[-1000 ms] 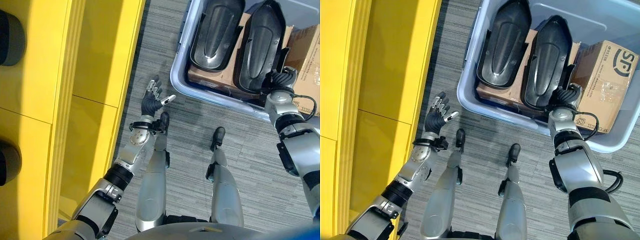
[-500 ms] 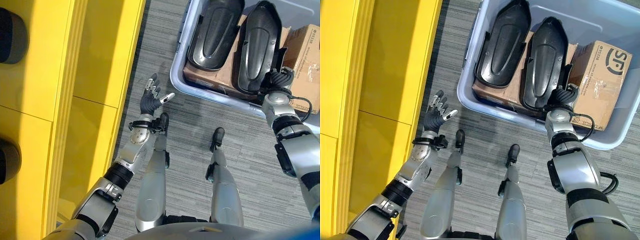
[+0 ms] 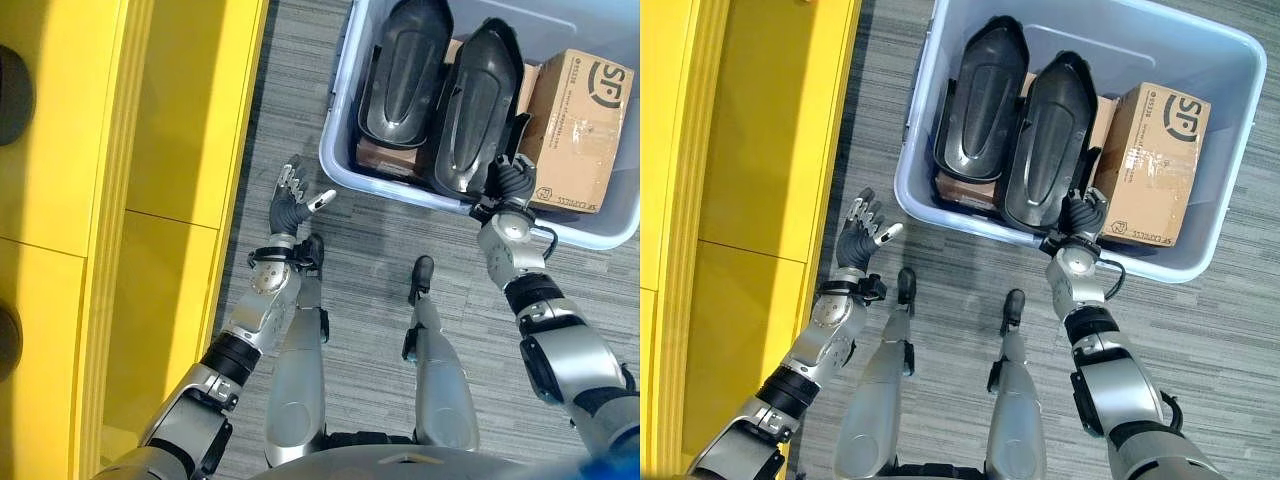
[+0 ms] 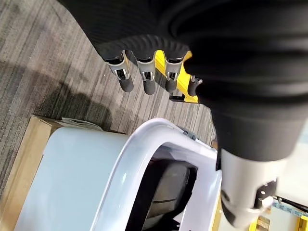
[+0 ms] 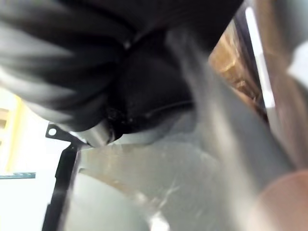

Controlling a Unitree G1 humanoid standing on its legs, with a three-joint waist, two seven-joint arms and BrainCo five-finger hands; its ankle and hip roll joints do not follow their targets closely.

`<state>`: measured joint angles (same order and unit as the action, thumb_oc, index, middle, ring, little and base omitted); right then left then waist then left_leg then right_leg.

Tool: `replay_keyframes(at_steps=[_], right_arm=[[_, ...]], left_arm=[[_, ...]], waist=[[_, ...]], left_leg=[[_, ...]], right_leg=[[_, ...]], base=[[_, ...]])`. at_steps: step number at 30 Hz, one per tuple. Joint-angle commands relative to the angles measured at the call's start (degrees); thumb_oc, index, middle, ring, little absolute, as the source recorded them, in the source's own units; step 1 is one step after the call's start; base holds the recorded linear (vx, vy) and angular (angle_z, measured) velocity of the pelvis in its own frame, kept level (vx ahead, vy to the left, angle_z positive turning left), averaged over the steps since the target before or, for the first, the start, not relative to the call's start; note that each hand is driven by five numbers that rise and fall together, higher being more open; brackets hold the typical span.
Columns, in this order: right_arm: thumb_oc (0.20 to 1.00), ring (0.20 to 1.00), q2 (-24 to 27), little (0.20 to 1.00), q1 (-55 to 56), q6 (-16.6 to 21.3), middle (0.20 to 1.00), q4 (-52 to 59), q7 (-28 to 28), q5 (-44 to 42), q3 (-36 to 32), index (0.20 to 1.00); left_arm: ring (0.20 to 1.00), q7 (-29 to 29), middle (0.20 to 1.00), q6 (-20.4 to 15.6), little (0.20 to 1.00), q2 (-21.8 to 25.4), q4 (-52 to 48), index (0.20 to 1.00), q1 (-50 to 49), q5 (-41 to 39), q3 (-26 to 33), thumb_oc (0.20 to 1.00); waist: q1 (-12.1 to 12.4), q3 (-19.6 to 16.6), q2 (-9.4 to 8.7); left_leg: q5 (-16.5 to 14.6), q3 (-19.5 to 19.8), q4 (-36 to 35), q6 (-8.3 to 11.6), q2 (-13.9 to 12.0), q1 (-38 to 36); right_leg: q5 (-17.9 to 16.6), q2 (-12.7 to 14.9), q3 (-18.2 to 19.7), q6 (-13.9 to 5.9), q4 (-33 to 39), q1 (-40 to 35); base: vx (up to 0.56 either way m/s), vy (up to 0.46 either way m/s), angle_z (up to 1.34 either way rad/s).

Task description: Move parts from the plastic box to the shelf.

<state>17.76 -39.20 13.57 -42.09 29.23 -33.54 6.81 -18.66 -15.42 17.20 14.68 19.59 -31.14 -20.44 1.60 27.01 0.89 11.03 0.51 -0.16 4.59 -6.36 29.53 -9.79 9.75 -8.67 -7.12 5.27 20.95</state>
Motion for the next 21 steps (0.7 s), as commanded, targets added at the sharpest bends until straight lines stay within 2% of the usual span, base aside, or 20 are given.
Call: replay_keyframes(at_steps=[1, 13, 21], right_arm=[[0.2, 0.2, 0.6, 0.2, 1.6, 6.1, 0.2, 9.6, 0.0, -0.2, -4.3, 0.2], [0.2, 0.2, -1.2, 0.2, 9.5, 6.9, 0.2, 22.7, -0.9, 1.2, -6.6, 0.2], [0.2, 0.2, -2.5, 0.2, 20.2, 5.0, 0.2, 31.4, -6.6, 1.5, -5.5, 0.2]], left_arm=[[1.0, 1.2, 1.0, -1.3, 1.0, 1.2, -5.0, 1.0, -1.5, -0.8, 1.1, 1.0], [1.0, 4.3, 1.0, -0.1, 1.0, 1.8, -6.6, 1.0, -6.8, -1.0, 2.3, 1.0], [1.0, 7.0, 1.0, 1.0, 1.0, 1.9, -7.7, 1.0, -12.6, -0.7, 5.1, 1.0]], waist=[[0.0, -1.4, -0.67], [-1.0, -6.6, -1.33], [-1.2, -10.2, -1.43]], left_leg=[[-4.4, -3.1, 0.7, 0.12, -0.6, -5.6], [-3.9, -3.8, -1.2, 0.61, -1.7, -11.1], [-4.6, -3.1, 0.2, 0.75, -2.6, -15.0]], right_leg=[[5.2, 2.1, 0.1, -1.77, -3.3, -6.8], [5.7, 2.1, 0.4, -1.79, -3.0, -10.6], [9.2, 1.8, 0.4, -1.16, -6.7, -14.0]], base=[[0.0, 0.0, 0.0], [0.01, -0.007, -0.05], [0.01, -0.019, 0.02]])
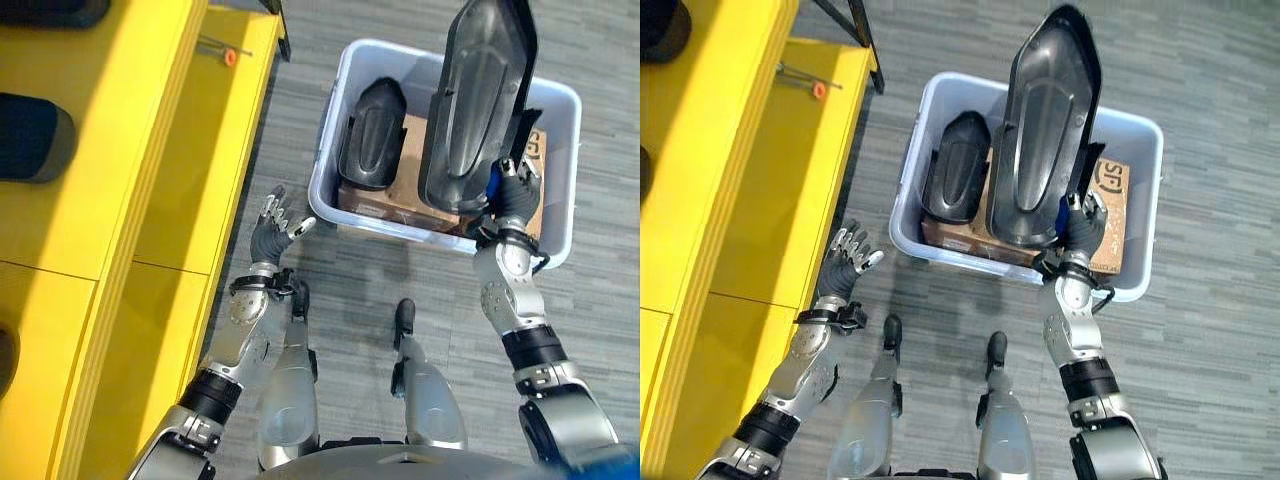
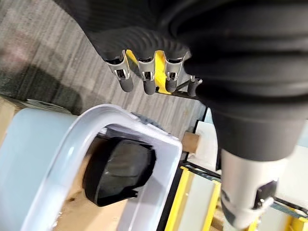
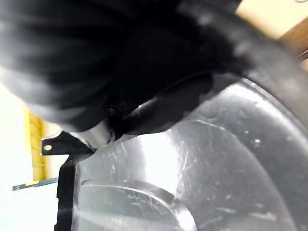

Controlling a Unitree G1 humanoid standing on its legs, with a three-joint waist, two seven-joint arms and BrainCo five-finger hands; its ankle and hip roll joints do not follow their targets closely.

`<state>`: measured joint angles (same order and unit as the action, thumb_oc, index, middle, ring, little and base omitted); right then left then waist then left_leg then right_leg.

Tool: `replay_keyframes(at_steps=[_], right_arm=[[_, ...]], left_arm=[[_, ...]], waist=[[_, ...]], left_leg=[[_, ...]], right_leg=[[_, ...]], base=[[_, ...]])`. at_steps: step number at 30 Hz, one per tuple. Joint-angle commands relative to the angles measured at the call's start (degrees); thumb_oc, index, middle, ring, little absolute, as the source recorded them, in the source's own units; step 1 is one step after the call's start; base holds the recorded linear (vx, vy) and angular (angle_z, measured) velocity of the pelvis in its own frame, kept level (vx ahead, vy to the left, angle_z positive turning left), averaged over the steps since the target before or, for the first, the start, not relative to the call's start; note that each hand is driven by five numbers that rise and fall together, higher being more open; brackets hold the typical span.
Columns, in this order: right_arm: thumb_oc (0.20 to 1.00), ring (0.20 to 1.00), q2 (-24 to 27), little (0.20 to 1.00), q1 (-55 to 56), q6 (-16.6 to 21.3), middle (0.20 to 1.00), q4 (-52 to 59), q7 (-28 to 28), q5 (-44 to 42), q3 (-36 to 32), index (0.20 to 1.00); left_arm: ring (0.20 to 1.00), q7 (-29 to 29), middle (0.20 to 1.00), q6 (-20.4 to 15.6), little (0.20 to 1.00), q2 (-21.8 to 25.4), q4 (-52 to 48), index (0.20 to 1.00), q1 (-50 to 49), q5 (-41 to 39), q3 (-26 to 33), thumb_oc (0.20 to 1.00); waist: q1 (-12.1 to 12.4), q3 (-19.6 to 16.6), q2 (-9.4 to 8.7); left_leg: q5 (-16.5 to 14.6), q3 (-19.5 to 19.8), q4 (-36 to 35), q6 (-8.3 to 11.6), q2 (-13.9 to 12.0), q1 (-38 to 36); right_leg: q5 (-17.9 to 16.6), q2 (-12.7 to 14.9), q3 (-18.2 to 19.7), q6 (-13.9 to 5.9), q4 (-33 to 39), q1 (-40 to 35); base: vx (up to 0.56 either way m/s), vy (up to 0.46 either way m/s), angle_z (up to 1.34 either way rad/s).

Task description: Move parts from the plastic box to the shelf.

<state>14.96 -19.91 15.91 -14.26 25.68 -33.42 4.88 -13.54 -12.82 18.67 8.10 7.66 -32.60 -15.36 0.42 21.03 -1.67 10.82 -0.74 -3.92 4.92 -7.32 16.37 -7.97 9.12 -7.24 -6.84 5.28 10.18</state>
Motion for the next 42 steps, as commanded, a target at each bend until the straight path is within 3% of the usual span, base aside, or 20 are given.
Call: replay_keyframes(at_steps=[1, 7, 13, 15, 16, 19, 21, 23, 24, 25, 26, 27, 28, 30, 32, 34, 35, 38, 39, 42], right_arm=[[0.2, 0.2, 0.3, 0.2, 3.5, 2.1, 0.2, 5.7, -4.9, 1.4, -3.4, 0.2], [0.2, 0.2, 1.0, 0.2, 8.3, 1.3, 0.2, 8.0, -9.5, -0.2, -2.2, 0.2], [0.2, 0.2, 2.5, 0.2, 8.0, 1.0, 0.2, 10.2, -13.1, -2.5, 0.3, 0.2], [0.2, 0.2, 2.5, 0.2, 8.0, 1.0, 0.2, 10.2, -13.1, -2.5, 0.3, 0.2], [0.2, 0.2, 3.6, 0.2, 6.3, 1.1, 0.2, 10.7, -13.6, -3.0, 1.3, 0.2], [0.2, 0.2, 4.4, 0.2, 5.4, 1.2, 0.2, 11.0, -13.8, -3.3, 1.8, 0.2], [0.2, 0.2, 5.3, 0.2, 5.7, 1.4, 0.2, 11.6, -14.2, -4.1, 1.3, 0.2], [0.2, 0.2, 6.6, 0.2, 7.2, 1.6, 0.2, 12.6, -14.3, -3.7, 0.1, 0.2], [0.2, 0.2, 7.3, 0.2, 8.5, 1.7, 0.2, 13.5, -14.3, -3.8, -0.4, 0.2], [0.2, 0.2, 7.3, 0.2, 8.5, 1.7, 0.2, 13.6, -14.3, -3.8, -0.4, 0.2], [0.2, 0.2, 7.6, 0.2, 9.7, 1.7, 0.2, 14.4, -15.6, -5.0, -0.2, 0.2], [0.2, 0.2, 7.6, 0.2, 9.8, 1.7, 0.2, 14.5, -15.6, -5.1, -0.2, 0.2], [0.2, 0.2, 7.5, 0.2, 10.6, 1.5, 0.2, 15.0, -16.0, -5.5, -0.5, 0.2], [0.2, 0.2, 6.6, 0.2, 12.4, 1.5, 0.2, 16.2, -16.1, -5.9, -0.7, 0.2], [0.2, 0.2, 5.6, 0.2, 13.1, 1.5, 0.2, 16.1, -16.2, -7.5, -0.8, 0.2], [0.2, 0.2, 4.9, 0.2, 14.9, 1.1, 0.2, 17.2, -16.4, -8.2, -2.0, 0.2], [0.2, 0.2, 4.9, 0.2, 15.0, 1.1, 0.2, 17.2, -16.4, -8.2, -2.0, 0.2], [0.2, 0.2, 3.2, 0.2, 17.0, 0.9, 0.2, 17.1, -16.0, -8.3, -3.6, 0.2], [0.2, 0.2, 2.8, 0.2, 16.9, 0.3, 0.2, 16.6, -16.0, -8.0, -3.3, 0.2], [0.2, 0.2, 1.8, 0.2, 16.7, -0.3, 0.2, 15.7, -16.6, -8.5, -2.5, 0.2]], left_arm=[[1.0, 2.4, 1.0, -1.4, 1.0, 0.3, -1.1, 1.0, -1.9, 0.6, 1.2, 1.0], [1.0, 4.0, 1.0, -0.9, 1.0, 0.5, -1.3, 1.0, -5.3, 0.7, 3.5, 1.0], [1.0, 5.3, 1.0, -0.5, 1.0, -0.2, -1.1, 1.0, -7.8, 0.1, 5.4, 1.0], [1.0, 5.3, 1.0, -0.5, 1.0, -0.2, -1.1, 1.0, -7.8, 0.1, 5.5, 1.0], [1.0, 5.7, 1.0, -0.4, 1.0, -0.7, -1.0, 1.0, -8.4, -0.7, 5.5, 1.0], [1.0, 6.3, 1.0, -0.1, 1.0, -1.1, -1.1, 1.0, -8.8, -1.1, 4.9, 1.0], [1.0, 7.0, 1.0, 0.2, 1.0, -1.5, -1.4, 1.0, -9.4, -1.0, 4.6, 1.0], [1.0, 7.7, 1.0, 0.5, 1.0, -1.7, -1.1, 1.0, -9.6, -0.8, 4.2, 1.0], [1.0, 7.8, 1.0, 0.6, 1.0, -2.0, -0.5, 1.0, -8.9, -0.7, 3.9, 1.0], [1.0, 7.8, 1.0, 0.6, 1.0, -1.9, -0.6, 1.0, -8.9, -0.7, 3.9, 1.0], [1.0, 8.1, 1.0, 0.3, 1.0, -2.2, -1.3, 1.0, -9.2, -1.1, 3.9, 1.0], [1.0, 8.1, 1.0, 0.3, 1.0, -2.2, -1.3, 1.0, -9.2, -1.1, 3.9, 1.0], [1.0, 8.1, 1.0, 0.5, 1.0, -2.5, -1.5, 1.0, -8.9, -1.2, 3.9, 1.0], [1.0, 8.1, 1.0, 0.8, 1.0, -3.0, -1.5, 1.0, -8.4, -1.4, 3.9, 1.0], [1.0, 8.2, 1.0, 0.9, 1.0, -3.4, -1.9, 1.0, -8.0, -1.3, 3.8, 1.0], [1.0, 8.4, 1.0, 0.8, 1.0, -3.5, -2.5, 1.0, -8.4, -1.0, 4.4, 1.0], [1.0, 8.4, 1.0, 0.8, 1.0, -3.5, -2.6, 1.0, -8.5, -1.0, 4.3, 1.0], [1.0, 8.6, 1.0, 0.8, 1.0, -2.2, -3.3, 1.0, -8.0, -0.3, 4.8, 1.0], [1.0, 8.2, 1.0, 0.4, 1.0, -1.1, -3.9, 1.0, -8.5, 0.7, 6.2, 1.0], [1.0, 7.9, 1.0, 0.4, 1.0, -0.1, -5.0, 1.0, -9.4, 1.4, 7.9, 1.0]], waist=[[0.0, -4.9, 1.16], [0.3, -6.5, 1.38], [1.6, -6.5, 2.21], [1.5, -6.4, 2.27], [2.2, -5.8, 2.99], [2.5, -4.9, 3.68], [2.8, -4.0, 4.03], [2.8, -3.1, 3.46], [2.5, -3.1, 2.17], [2.6, -2.9, 2.47], [2.7, -3.1, 1.15], [2.5, -3.2, 1.23], [2.5, -3.3, 1.0], [2.0, -4.3, 0.75], [1.5, -5.1, 1.09], [1.1, -7.3, 2.43], [1.1, -7.4, 2.37], [1.3, -8.4, 2.44], [2.0, -8.6, 2.11], [2.8, -8.6, 1.31]], left_leg=[[-4.0, -2.0, 3.6, 0.72, -2.1, -2.7], [-2.5, -1.2, 3.0, 1.67, -4.0, -5.2], [0.8, 0.7, 3.2, 3.26, -8.0, -7.3], [0.8, 0.8, 3.1, 3.32, -8.1, -7.4], [2.9, 2.0, 2.6, 4.03, -10.0, -7.6], [5.3, 3.1, 1.8, 4.76, -11.0, -7.3], [7.7, 2.2, 1.8, 4.75, -11.4, -6.0], [8.2, -2.6, 3.9, 3.9, -11.1, -4.1], [5.0, -6.6, 8.8, 4.2, -10.7, -3.1], [5.7, -6.9, 9.1, 3.42, -10.9, -2.4], [-0.8, -4.3, 16.4, 3.25, -10.1, -4.2], [-1.2, -4.1, 16.9, 3.22, -10.1, -4.0], [-3.3, -2.9, 23.7, 2.91, -9.4, -3.9], [-7.3, -2.5, 26.9, 2.16, -8.3, -6.5], [-10.7, -1.9, 25.3, 1.87, -7.4, -9.6], [-14.1, -3.7, 14.5, 0.9, -6.0, -13.6], [-13.9, -3.7, 14.2, 0.81, -5.9, -13.7], [-13.3, -2.8, 7.5, 0.02, -2.8, -14.9], [-14.0, -1.8, 7.0, -1.23, -0.6, -15.0], [-14.9, -1.2, 6.9, -2.63, 1.8, -14.9]], right_leg=[[8.3, 2.1, -1.2, -1.2, -7.6, -3.8], [11.3, 0.1, -2.1, 0.01, -10.2, -5.7], [16.0, -4.4, -3.7, 3.29, -16.3, -6.5], [16.1, -4.4, -3.7, 3.35, -16.4, -6.6], [17.9, -6.6, -5.1, 4.82, -19.8, -6.0], [18.7, -7.8, -6.3, 5.77, -21.2, -5.5], [18.8, -7.6, -8.3, 6.37, -21.3, -5.6], [18.3, -6.0, -11.1, 6.84, -19.9, -6.5], [17.6, -4.1, -13.2, 6.49, -18.3, -6.9], [16.6, -4.2, -13.9, 6.79, -18.1, -6.5], [15.2, -2.4, -14.1, 6.3, -16.5, -6.4], [15.2, -2.5, -14.3, 6.23, -16.5, -6.5], [14.4, -1.7, -15.8, 6.52, -15.6, -6.5], [14.2, -0.6, -18.8, 6.56, -14.6, -7.3], [13.4, 0.4, -19.9, 5.75, -15.0, -7.6], [11.2, 2.7, -21.0, 3.42, -15.8, -7.4], [11.1, 2.8, -21.1, 3.31, -15.8, -7.4], [8.8, 7.5, -24.3, 0.86, -17.0, -7.8], [7.0, 9.6, -24.4, -0.32, -16.7, -8.2], [5.3, 11.9, -24.6, -1.71, -16.4, -8.7]], base=[[0.0, -0.049, 0.0], [-0.01, -0.078, 0.09], [-0.06, -0.168, 0.0], [-0.07, -0.16, 0.12], [-0.11, -0.191, 0.14], [-0.15, -0.184, 0.22], [-0.16, -0.127, 0.32], [-0.15, -0.138, 0.55], [-0.2, -0.127, 1.15], [-0.24, -0.154, 1.26], [-0.14, -0.042, 1.48], [-0.16, -0.087, 0.91], [-0.12, -0.016, 0.7], [-0.08, 0.024, 0.9], [0.04, 0.15, 0.85], [0.1, 0.288, 0.82], [0.04, 0.278, 0.86], [0.03, 0.371, 0.77], [0.06, 0.277, 1.04], [0.05, 0.3, 0.64]])
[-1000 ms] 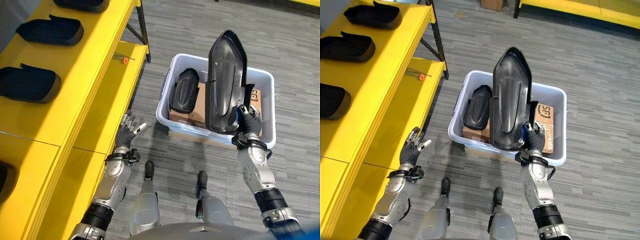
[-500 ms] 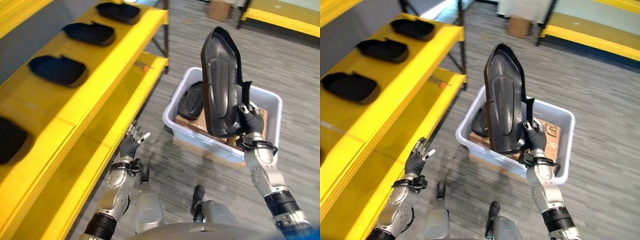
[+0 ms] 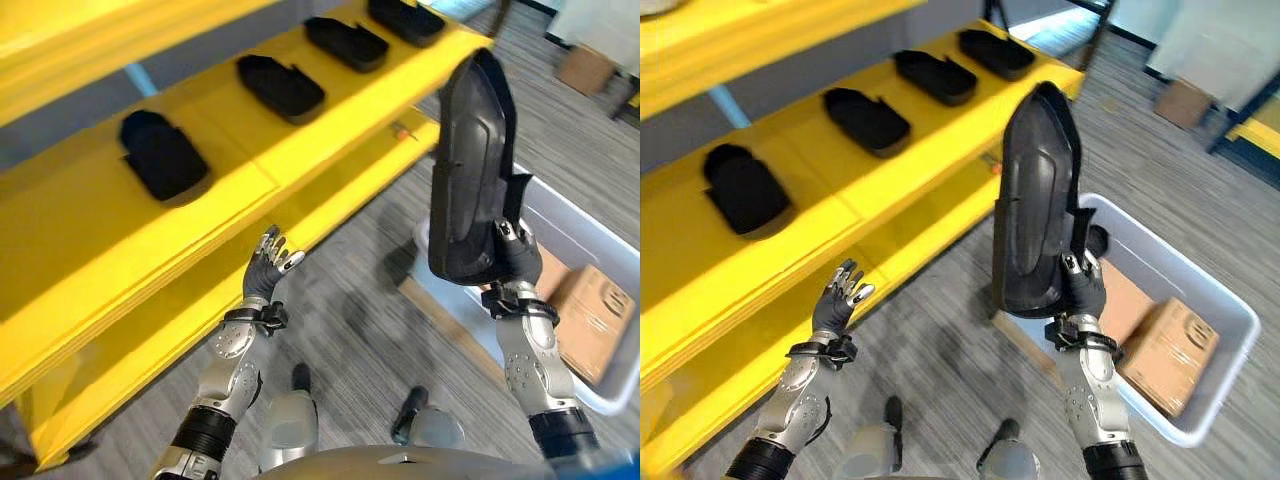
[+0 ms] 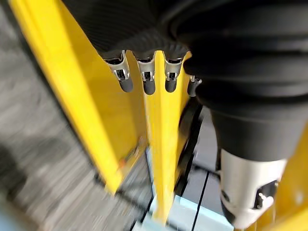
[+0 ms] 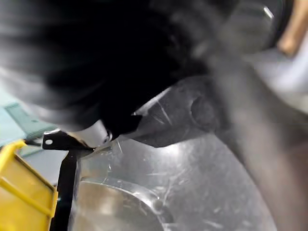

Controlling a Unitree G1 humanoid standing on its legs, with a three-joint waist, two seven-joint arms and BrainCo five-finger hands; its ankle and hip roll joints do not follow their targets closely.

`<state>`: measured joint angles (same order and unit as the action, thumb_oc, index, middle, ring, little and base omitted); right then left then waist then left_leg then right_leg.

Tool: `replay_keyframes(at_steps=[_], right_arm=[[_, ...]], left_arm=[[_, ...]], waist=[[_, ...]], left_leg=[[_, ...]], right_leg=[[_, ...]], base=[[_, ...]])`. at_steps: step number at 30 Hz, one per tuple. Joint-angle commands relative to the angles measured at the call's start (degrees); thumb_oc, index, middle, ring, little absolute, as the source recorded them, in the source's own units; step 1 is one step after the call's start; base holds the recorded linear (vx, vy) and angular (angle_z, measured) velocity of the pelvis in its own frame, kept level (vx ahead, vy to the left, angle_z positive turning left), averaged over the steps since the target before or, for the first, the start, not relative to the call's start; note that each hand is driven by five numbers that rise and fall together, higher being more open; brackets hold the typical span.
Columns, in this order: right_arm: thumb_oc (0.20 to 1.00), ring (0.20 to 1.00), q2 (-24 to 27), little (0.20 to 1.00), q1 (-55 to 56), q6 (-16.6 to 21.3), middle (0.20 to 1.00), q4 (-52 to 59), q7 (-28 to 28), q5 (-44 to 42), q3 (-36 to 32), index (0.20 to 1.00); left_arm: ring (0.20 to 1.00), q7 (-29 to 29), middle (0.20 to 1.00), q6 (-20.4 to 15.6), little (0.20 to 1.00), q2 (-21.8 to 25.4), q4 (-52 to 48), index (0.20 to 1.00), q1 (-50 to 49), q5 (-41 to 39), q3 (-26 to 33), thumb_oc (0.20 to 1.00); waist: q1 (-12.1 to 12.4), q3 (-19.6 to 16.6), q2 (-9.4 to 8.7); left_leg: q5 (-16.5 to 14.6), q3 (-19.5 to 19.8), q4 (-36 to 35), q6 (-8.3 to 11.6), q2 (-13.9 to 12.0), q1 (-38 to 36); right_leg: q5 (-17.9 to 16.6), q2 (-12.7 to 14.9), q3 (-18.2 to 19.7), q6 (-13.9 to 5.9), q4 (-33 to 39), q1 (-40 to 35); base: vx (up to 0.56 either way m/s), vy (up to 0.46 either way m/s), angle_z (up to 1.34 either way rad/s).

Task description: Move parts from the plastic box to the shelf.

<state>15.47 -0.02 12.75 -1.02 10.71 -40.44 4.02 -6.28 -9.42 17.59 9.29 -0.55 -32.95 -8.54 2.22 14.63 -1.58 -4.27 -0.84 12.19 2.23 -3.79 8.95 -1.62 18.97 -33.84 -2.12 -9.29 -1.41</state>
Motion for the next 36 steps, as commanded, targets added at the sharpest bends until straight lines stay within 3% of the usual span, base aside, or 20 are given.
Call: replay_keyframes(at_steps=[1, 5, 6, 7, 8, 9, 12, 13, 14, 15, 18, 20, 24, 31, 32, 33, 34, 35, 36], right_arm=[[0.2, 0.2, 0.9, 0.2, -3.2, 2.6, 0.2, 2.4, -1.8, -1.5, -1.4, 0.2], [0.2, 0.2, -1.0, 0.2, -2.7, 2.0, 0.2, 2.3, -2.8, -3.6, -0.7, 0.2], [0.2, 0.2, -1.3, 0.2, -2.8, 2.0, 0.2, 2.3, -2.9, -4.0, -0.7, 0.2], [0.2, 0.2, -1.3, 0.2, -2.8, 1.9, 0.2, 2.2, -2.9, -4.1, -0.6, 0.2], [0.2, 0.2, -1.6, 0.2, -2.9, 1.8, 0.2, 2.2, -3.2, -4.6, -0.4, 0.2], [0.2, 0.2, -1.6, 0.2, -3.0, 1.8, 0.2, 2.2, -3.2, -4.6, -0.4, 0.2], [0.2, 0.2, -1.3, 0.2, -1.2, 1.8, 0.2, 3.0, -3.6, -5.3, -1.3, 0.2], [0.2, 0.2, -1.2, 0.2, 0.2, 2.0, 0.2, 3.6, -4.2, -5.9, -2.2, 0.2], [0.2, 0.2, -1.2, 0.2, 0.2, 2.0, 0.2, 3.6, -4.2, -5.9, -2.3, 0.2], [0.2, 0.2, -0.9, 0.2, 1.2, 2.7, 0.2, 3.6, -4.6, -7.4, -3.4, 0.2], [0.2, 0.2, -0.5, 0.2, 2.4, 2.8, 0.2, 3.9, -5.0, -6.9, -4.0, 0.2], [0.2, 0.2, -0.7, 0.2, 2.3, 2.9, 0.2, 3.3, -5.3, -7.3, -3.7, 0.2], [0.2, 0.2, -0.5, 0.2, 2.6, 2.8, 0.2, 2.5, -5.8, -8.1, -3.0, 0.2], [0.2, 0.2, 1.2, 0.2, 2.4, 2.4, 0.2, 1.7, -5.5, -8.6, -3.5, 0.2], [0.2, 0.2, 2.1, 0.2, 3.1, 2.6, 0.2, 2.2, -5.2, -8.1, -4.7, 0.2], [0.2, 0.2, 2.4, 0.2, 3.0, 2.8, 0.2, 2.3, -5.0, -8.0, -5.2, 0.2], [0.2, 0.2, 2.5, 0.2, 3.2, 2.9, 0.2, 2.4, -4.6, -8.1, -5.7, 0.2], [0.2, 0.2, 2.4, 0.2, 3.6, 2.8, 0.2, 2.5, -4.7, -8.2, -6.0, 0.2], [0.2, 0.2, 2.1, 0.2, 4.4, 2.8, 0.2, 2.4, -4.7, -8.4, -6.4, 0.2]], left_arm=[[1.0, 0.6, 1.0, -3.2, 1.0, 1.2, -7.1, 1.0, -1.7, 2.1, 1.7, 1.0], [1.0, 0.7, 1.0, -3.2, 1.0, 2.2, -8.6, 1.0, -2.6, 5.1, 3.7, 1.0], [1.0, 0.6, 1.0, -3.4, 1.0, 2.6, -8.3, 1.0, -2.2, 5.5, 3.6, 1.0], [1.0, 0.6, 1.0, -3.4, 1.0, 2.7, -8.2, 1.0, -2.2, 5.5, 3.7, 1.0], [1.0, 0.2, 1.0, -3.6, 1.0, 3.2, -8.0, 1.0, -1.4, 6.0, 3.4, 1.0], [1.0, 0.2, 1.0, -3.6, 1.0, 3.2, -8.0, 1.0, -1.3, 6.0, 3.4, 1.0], [1.0, 0.3, 1.0, -3.4, 1.0, 2.8, -6.7, 1.0, -0.1, 6.5, 2.3, 1.0], [1.0, 0.6, 1.0, -2.9, 1.0, 2.3, -6.0, 1.0, 1.3, 6.9, 0.9, 1.0], [1.0, 0.6, 1.0, -2.9, 1.0, 2.3, -6.0, 1.0, 1.4, 6.9, 0.9, 1.0], [1.0, 1.2, 1.0, -2.6, 1.0, 1.9, -5.8, 1.0, 2.5, 7.1, -0.4, 1.0], [1.0, 1.5, 1.0, -2.2, 1.0, 1.7, -6.3, 1.0, 2.3, 7.4, -0.4, 1.0], [1.0, 1.6, 1.0, -2.4, 1.0, 1.6, -6.5, 1.0, 2.5, 7.4, -0.5, 1.0], [1.0, 1.7, 1.0, -2.6, 1.0, 0.7, -6.7, 1.0, 1.3, 7.3, -0.3, 1.0], [1.0, 3.1, 1.0, -1.9, 1.0, -0.5, -6.7, 1.0, -1.6, 4.8, -0.3, 1.0], [1.0, 3.6, 1.0, -1.9, 1.0, -0.5, -7.1, 1.0, -1.9, 3.9, -0.5, 1.0], [1.0, 3.5, 1.0, -1.9, 1.0, -0.5, -7.5, 1.0, -2.0, 3.8, -0.2, 1.0], [1.0, 3.8, 1.0, -1.8, 1.0, -0.4, -7.8, 1.0, -2.4, 3.3, 0.2, 1.0], [1.0, 3.9, 1.0, -1.7, 1.0, -0.4, -8.3, 1.0, -3.1, 3.0, 0.4, 1.0], [1.0, 3.7, 1.0, -1.7, 1.0, -0.6, -8.5, 1.0, -3.6, 2.9, 0.9, 1.0]], waist=[[1.6, -2.3, 1.04], [3.1, -2.7, -0.73], [2.6, -2.4, -1.1], [2.7, -2.6, -0.98], [1.8, -2.4, -1.02], [1.9, -2.6, -1.07], [-0.4, -2.3, -0.67], [-2.0, -1.7, -0.85], [-2.1, -1.8, -0.82], [-3.2, -1.4, -1.76], [-3.5, -1.5, -3.84], [-3.7, -1.9, -4.69], [-2.9, -3.1, -5.28], [-1.6, -3.4, -4.41], [-2.1, -2.0, -4.29], [-2.5, -1.4, -4.48], [-2.9, -1.1, -4.8], [-3.1, -1.3, -4.77], [-3.6, -1.9, -4.37]], left_leg=[[-0.1, -0.6, -9.4, -0.54, -0.5, -7.5], [-0.7, 1.5, -10.5, -3.01, 4.3, -7.3], [0.7, 2.1, -10.8, -3.85, 5.4, -6.8], [-0.3, 2.4, -11.1, -3.59, 5.0, -7.4], [1.5, 3.8, -12.3, -4.5, 6.0, -7.2], [1.8, 3.8, -12.3, -4.53, 6.0, -7.0], [2.9, 7.1, -13.6, -4.89, 6.7, -7.8], [3.7, 9.0, -13.5, -4.98, 7.1, -7.5], [3.8, 9.1, -13.5, -4.95, 7.1, -7.3], [4.4, 11.0, -13.1, -4.81, 8.4, -6.7], [4.5, 12.4, -12.9, -4.42, 10.2, -6.6], [4.5, 12.9, -12.7, -4.33, 10.8, -6.7], [3.2, 11.8, -11.4, -4.19, 11.0, -6.8], [0.5, 11.1, -2.4, -3.17, 12.6, -3.7], [-0.5, 8.5, 3.9, -1.29, 11.6, -0.8], [-1.0, 5.3, 6.9, -0.79, 8.5, 0.0], [-1.9, 1.8, 6.6, -1.41, 3.9, -0.5], [-2.1, 0.4, 4.9, -1.82, 1.1, -1.3], [-0.1, -0.8, 2.2, -1.45, -3.2, -1.9]], right_leg=[[-1.9, 3.0, 2.1, -6.93, -1.5, 2.7], [-6.4, 6.8, 4.1, -9.22, -2.3, 2.8], [-8.0, 6.9, 6.2, -8.19, -2.6, 3.7], [-7.1, 6.5, 7.2, -9.14, -3.1, 3.6], [-7.5, 4.2, 14.3, -7.4, -4.3, 5.8], [-7.6, 4.2, 14.3, -7.35, -4.2, 6.1], [-3.5, -4.3, 26.9, -5.48, -5.9, 9.0], [1.6, -11.9, 30.6, -3.33, -7.6, 11.2], [1.4, -11.9, 30.5, -3.3, -7.6, 11.4], [2.8, -16.5, 29.8, -1.93, -7.1, 12.7], [2.6, -20.3, 27.4, -0.45, -2.8, 11.3], [2.2, -22.0, 28.0, -0.23, -0.5, 10.8], [1.7, -21.9, 30.1, -0.25, 4.4, 6.9], [1.6, -20.7, 29.2, 0.74, 8.4, 3.8], [1.6, -19.5, 27.8, 1.15, 8.0, 3.5], [1.5, -18.6, 27.3, 1.07, 7.9, 3.4], [1.5, -17.3, 26.6, 0.64, 7.6, 3.3], [1.7, -16.5, 26.3, 0.3, 7.5, 3.2], [2.2, -15.6, 25.5, -0.27, 7.4, 3.3]], base=[[0.04, 0.158, 0.44], [0.05, 0.292, 0.37], [0.06, 0.209, 0.42], [-0.03, 0.204, 0.58], [0.02, 0.125, 0.54], [-0.04, 0.187, 0.67], [0.07, 0.099, 0.49], [0.06, 0.073, 0.88], [0.06, 0.046, 1.61], [0.03, -0.003, 1.28], [0.04, -0.046, 0.68], [0.04, -0.055, 0.5], [0.05, -0.068, 0.08], [0.03, -0.059, -0.01], [-0.08, -0.007, 0.66], [-0.09, 0.037, 0.85], [-0.04, 0.062, 0.75], [-0.01, 0.103, 0.6], [0.03, 0.097, 0.41]])
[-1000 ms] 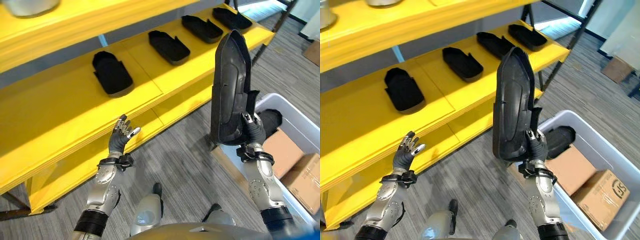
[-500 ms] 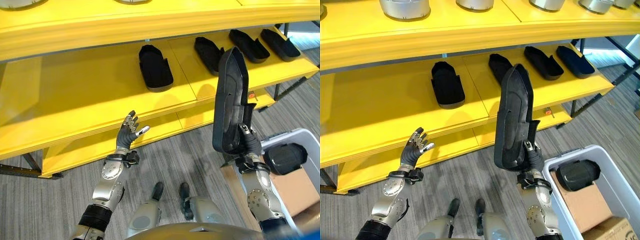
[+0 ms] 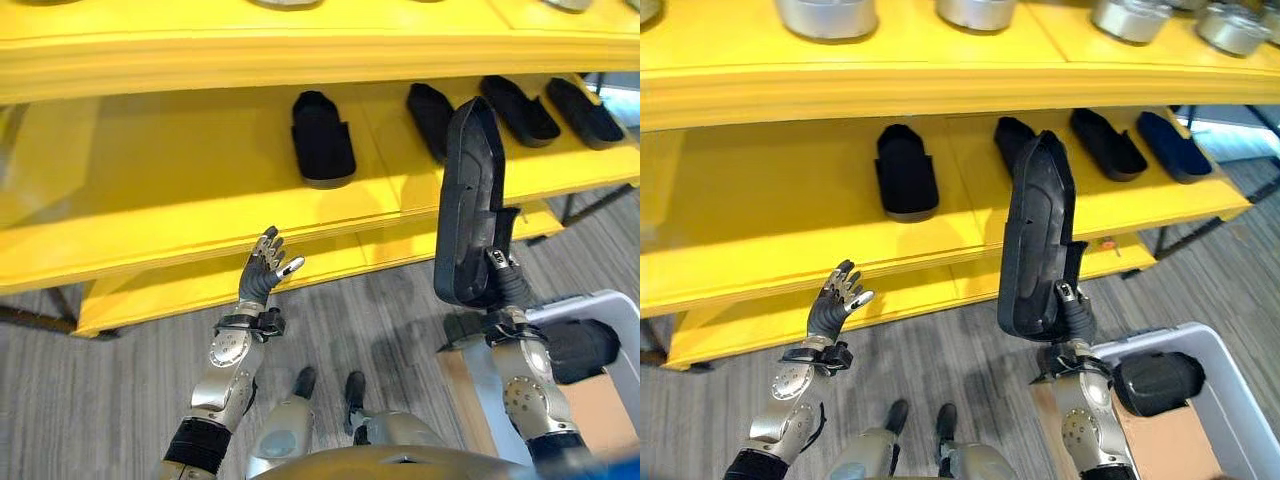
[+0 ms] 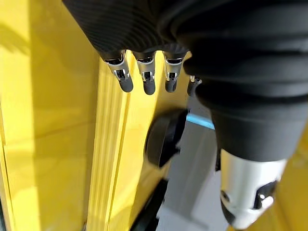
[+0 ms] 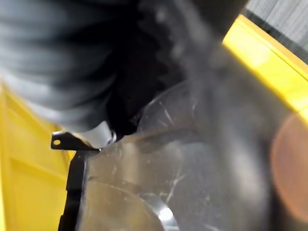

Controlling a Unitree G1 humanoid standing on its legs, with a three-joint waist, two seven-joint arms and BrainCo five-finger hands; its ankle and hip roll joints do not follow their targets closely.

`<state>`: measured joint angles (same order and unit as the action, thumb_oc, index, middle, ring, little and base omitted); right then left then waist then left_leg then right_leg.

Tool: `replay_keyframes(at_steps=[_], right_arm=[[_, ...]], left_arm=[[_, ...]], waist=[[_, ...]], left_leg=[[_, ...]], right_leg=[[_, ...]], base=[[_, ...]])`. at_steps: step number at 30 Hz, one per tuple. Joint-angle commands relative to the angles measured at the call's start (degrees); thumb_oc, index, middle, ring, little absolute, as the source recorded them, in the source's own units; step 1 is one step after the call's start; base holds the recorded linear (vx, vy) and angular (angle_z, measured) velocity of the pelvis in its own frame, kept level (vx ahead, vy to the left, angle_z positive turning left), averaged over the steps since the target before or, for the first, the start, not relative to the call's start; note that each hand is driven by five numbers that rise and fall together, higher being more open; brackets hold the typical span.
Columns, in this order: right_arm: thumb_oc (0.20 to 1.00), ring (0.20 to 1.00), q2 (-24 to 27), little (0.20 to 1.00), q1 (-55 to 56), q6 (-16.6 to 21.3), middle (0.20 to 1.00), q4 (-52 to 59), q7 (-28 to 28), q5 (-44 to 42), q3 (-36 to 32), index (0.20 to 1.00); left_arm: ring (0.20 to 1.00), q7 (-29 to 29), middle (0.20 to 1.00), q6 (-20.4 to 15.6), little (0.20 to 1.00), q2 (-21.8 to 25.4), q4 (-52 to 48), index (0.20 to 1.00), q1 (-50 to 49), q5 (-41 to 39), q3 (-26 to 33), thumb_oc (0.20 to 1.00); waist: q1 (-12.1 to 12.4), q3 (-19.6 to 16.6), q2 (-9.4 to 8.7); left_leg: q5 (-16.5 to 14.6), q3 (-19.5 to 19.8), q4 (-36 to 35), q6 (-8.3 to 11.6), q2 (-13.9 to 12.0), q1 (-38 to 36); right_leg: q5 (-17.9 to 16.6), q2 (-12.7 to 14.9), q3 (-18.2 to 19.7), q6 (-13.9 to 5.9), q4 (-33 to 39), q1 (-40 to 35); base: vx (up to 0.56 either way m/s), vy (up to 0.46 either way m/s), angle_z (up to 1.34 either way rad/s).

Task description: Move parts from the plastic box to the shelf.

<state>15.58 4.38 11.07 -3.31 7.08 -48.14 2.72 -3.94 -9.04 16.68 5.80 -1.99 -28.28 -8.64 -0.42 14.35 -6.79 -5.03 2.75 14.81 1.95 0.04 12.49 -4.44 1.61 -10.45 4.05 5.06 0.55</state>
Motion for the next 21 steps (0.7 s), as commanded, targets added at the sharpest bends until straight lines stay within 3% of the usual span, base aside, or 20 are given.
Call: replay_keyframes(at_steps=[1, 2, 3, 4, 5, 6, 7, 9, 15, 21], right_arm=[[0.2, 0.2, 1.9, 0.2, 1.0, 4.3, 0.2, 4.5, -1.2, -0.8, -5.5, 0.2], [0.2, 0.2, 1.9, 0.2, 1.6, 4.3, 0.2, 4.5, -1.1, -0.8, -6.0, 0.2], [0.2, 0.2, 2.0, 0.2, 1.7, 4.3, 0.2, 4.6, -1.1, -0.8, -5.9, 0.2], [0.2, 0.2, 2.0, 0.2, 2.8, 4.3, 0.2, 4.8, -0.6, -0.8, -6.2, 0.2], [0.2, 0.2, 1.9, 0.2, 2.8, 4.1, 0.2, 4.5, -0.5, -0.7, -5.7, 0.2], [0.2, 0.2, 1.9, 0.2, 2.8, 4.1, 0.2, 4.5, -0.5, -0.7, -5.7, 0.2], [0.2, 0.2, 2.0, 0.2, 2.5, 3.5, 0.2, 4.3, -0.8, -0.8, -4.8, 0.2], [0.2, 0.2, 1.3, 0.2, 1.9, 3.2, 0.2, 4.2, -1.4, -1.5, -4.0, 0.2], [0.2, 0.2, -0.5, 0.2, 0.0, 2.1, 0.2, 4.1, -1.8, -0.4, -1.0, 0.2], [0.2, 0.2, 0.1, 0.2, -5.3, 1.6, 0.2, 5.9, -2.5, 0.7, 3.9, 0.2]], left_arm=[[1.0, 1.3, 1.0, -2.1, 1.0, 0.2, -5.1, 1.0, -2.7, -1.9, 1.2, 1.0], [1.0, 1.0, 1.0, -2.0, 1.0, 0.2, -5.3, 1.0, -2.5, -2.1, 1.5, 1.0], [1.0, 1.0, 1.0, -2.0, 1.0, 0.2, -5.3, 1.0, -2.6, -2.1, 1.4, 1.0], [1.0, 0.3, 1.0, -2.0, 1.0, 0.1, -5.2, 1.0, -2.1, -2.4, 1.4, 1.0], [1.0, -0.2, 1.0, -2.1, 1.0, -0.1, -5.0, 1.0, -1.6, -2.4, 1.3, 1.0], [1.0, -0.2, 1.0, -2.2, 1.0, -0.1, -5.0, 1.0, -1.6, -2.4, 1.3, 1.0], [1.0, -0.2, 1.0, -2.3, 1.0, -0.1, -4.9, 1.0, -1.8, -2.9, 1.8, 1.0], [1.0, 0.2, 1.0, -2.3, 1.0, 0.2, -5.0, 1.0, -1.1, -2.8, 1.8, 1.0], [1.0, -0.7, 1.0, -3.0, 1.0, 3.0, -5.9, 1.0, -0.6, -2.0, 2.9, 1.0], [1.0, -1.8, 1.0, -3.1, 1.0, 3.4, -4.9, 1.0, 1.3, -2.2, 2.4, 1.0]], waist=[[-1.1, -2.0, 1.25], [-1.5, -2.2, 1.72], [-1.7, -2.4, 1.84], [-2.1, -2.5, 2.76], [-1.7, -2.4, 3.58], [-1.8, -2.4, 3.63], [-0.8, -2.1, 4.35], [-0.5, -2.2, 5.2], [1.5, -1.8, 3.99], [4.0, -1.4, 2.44]], left_leg=[[3.1, -4.8, -3.6, -0.28, -9.6, -6.4], [6.8, -5.9, -6.1, 0.69, -13.6, -6.1], [7.4, -5.8, -7.2, 0.95, -13.7, -6.5], [12.9, -7.1, -11.7, 3.1, -18.9, -6.5], [15.1, -6.0, -14.1, 4.25, -19.9, -6.5], [15.4, -5.9, -14.5, 4.33, -19.9, -6.6], [13.1, -3.1, -13.9, 5.12, -19.8, -7.7], [10.3, -3.5, -12.7, 5.84, -17.6, -7.7], [5.6, -4.1, -7.7, 4.94, -13.7, -6.8], [3.8, -3.8, -5.6, 4.01, -11.0, -3.8]], right_leg=[[5.6, 2.0, 1.5, -6.51, -7.1, 1.1], [6.1, 2.9, 0.6, -6.8, -7.4, 1.4], [6.3, 2.7, 0.4, -6.63, -7.6, 1.4], [7.4, 4.2, -1.3, -7.44, -9.6, 2.2], [8.2, 5.0, -1.8, -8.14, -11.4, 2.5], [8.4, 5.0, -1.9, -8.11, -11.8, 2.6], [9.1, 5.6, -1.0, -8.74, -14.0, 3.1], [8.9, 7.6, -1.6, -9.82, -14.9, 1.9], [7.1, 11.5, -2.1, -11.85, -12.4, -1.4], [4.8, 13.8, -3.6, -13.48, -10.2, -2.0]], base=[[0.03, 0.14, 0.27], [0.02, 0.072, 0.49], [0.04, 0.193, 0.76], [0.09, 0.205, 0.87], [0.08, 0.218, 0.8], [0.1, 0.184, 0.68], [0.1, 0.166, 0.41], [0.17, 0.246, -0.44], [0.14, 0.188, 0.12], [0.05, 0.104, 0.06]])
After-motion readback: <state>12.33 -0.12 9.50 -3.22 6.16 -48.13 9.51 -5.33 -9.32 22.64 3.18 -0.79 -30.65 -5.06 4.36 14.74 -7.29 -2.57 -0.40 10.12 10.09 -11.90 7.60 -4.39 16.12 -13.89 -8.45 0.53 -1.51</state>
